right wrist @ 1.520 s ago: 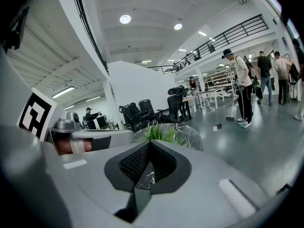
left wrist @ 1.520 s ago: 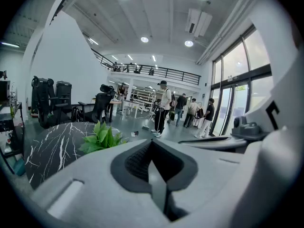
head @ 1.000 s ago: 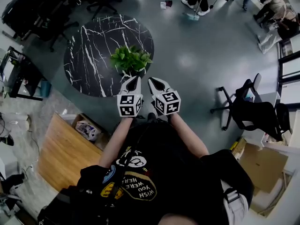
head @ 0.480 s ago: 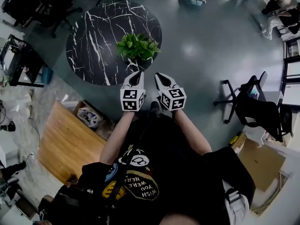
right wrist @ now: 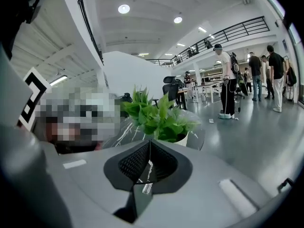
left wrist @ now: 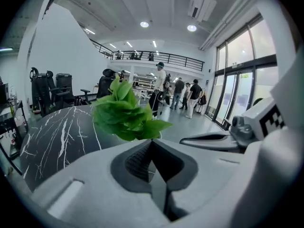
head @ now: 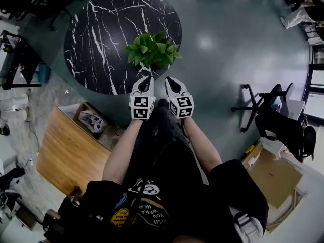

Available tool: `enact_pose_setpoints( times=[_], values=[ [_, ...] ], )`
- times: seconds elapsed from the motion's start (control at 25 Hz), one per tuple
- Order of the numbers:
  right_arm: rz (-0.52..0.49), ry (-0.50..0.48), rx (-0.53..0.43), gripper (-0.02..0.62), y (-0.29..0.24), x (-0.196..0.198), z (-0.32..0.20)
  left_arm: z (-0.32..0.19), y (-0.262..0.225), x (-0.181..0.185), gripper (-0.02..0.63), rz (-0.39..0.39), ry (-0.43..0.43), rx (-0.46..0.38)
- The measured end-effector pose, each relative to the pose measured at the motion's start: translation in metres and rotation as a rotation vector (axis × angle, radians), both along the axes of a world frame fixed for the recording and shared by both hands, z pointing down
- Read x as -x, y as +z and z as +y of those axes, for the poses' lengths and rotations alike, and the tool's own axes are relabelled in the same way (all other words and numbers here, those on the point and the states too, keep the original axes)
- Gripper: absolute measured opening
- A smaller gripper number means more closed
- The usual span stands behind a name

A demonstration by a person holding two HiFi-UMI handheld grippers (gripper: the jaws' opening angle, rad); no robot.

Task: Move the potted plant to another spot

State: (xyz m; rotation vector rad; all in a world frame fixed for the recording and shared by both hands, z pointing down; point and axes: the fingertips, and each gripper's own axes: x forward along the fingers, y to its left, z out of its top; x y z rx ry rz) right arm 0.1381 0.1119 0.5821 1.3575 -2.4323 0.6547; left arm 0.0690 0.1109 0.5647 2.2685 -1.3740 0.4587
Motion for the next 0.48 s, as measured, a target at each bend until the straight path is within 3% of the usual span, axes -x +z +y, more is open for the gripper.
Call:
enact_pose_setpoints(
  times=[0.16,0.32,0.48],
  values=[
    [0.011,-0.005,0.027,0.115,0.061,-0.005,-0.029,-0.024,0.032,-0.001,0.005,0.025,-0.04,0.031],
    [0.04,-0.045,0.002,0.36,0.103,-0.005,-0.061,-0.046,0.05,0.002,0.005,0.092,-0.107,0.018],
    [0.069,-0.08,-0.034,0.482,0.124,-0.006,-0.094,-0.06,0.066,0.01,0.005,0.126,-0.188,0.019]
  ],
)
